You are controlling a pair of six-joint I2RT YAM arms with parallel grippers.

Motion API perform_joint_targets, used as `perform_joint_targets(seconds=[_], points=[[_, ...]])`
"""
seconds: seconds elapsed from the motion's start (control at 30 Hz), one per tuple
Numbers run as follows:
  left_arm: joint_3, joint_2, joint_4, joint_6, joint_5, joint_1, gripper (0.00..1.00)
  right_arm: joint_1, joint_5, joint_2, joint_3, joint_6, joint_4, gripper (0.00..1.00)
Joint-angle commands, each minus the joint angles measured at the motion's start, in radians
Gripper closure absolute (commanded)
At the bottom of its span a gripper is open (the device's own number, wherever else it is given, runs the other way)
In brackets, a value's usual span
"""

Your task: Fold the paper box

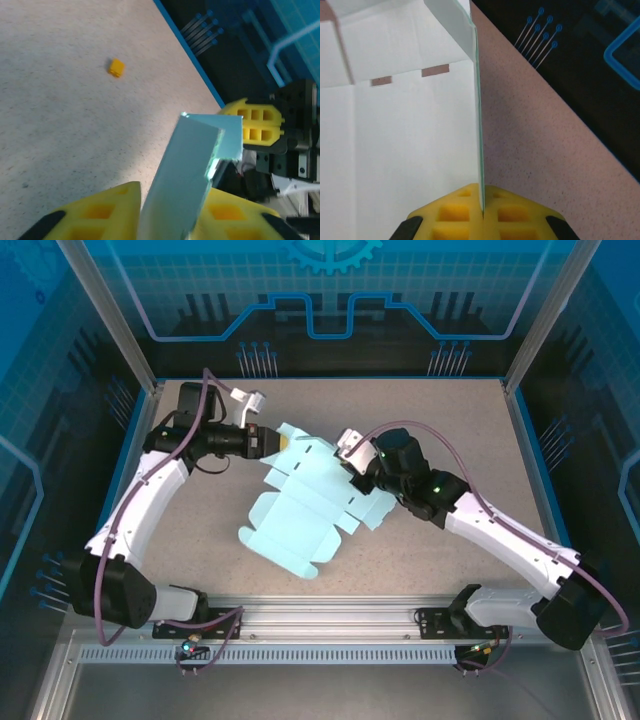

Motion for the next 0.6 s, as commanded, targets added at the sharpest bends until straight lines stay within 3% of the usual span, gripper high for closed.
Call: perform_joint_targets(seconds=[0.0,0.13,0.3,0.43,0.57], points=[[0.016,-0.016,0.035,-0.048,-0.086,0.049,0.62,-0.063,-0.092,0.008,-0.009,0.094,-0.058,0.95],[-0.001,-0.045,0.055,-0.118,-0.153,0.107,0.53,-0.155,-0.198,0.035,-0.015,0.172,-0.079,0.95],[-0.126,-0.12,0.192,-0.245,-0.182,0.097,0.48,-0.238,-0.267,0.078,-0.016,0.243,-0.095,0.95],[-0.272,-0.196,0.322,-0.301,-0.27,0.006,0.47,-0.296,-0.27,0.117,0.007,0.29,-0.133,0.96],[-0.423,-0.231,0.472,-0.371,-0.399,-0.14,0.47,-0.354,-0.296,0.165,0.028,0.326,-0.166,0.97]])
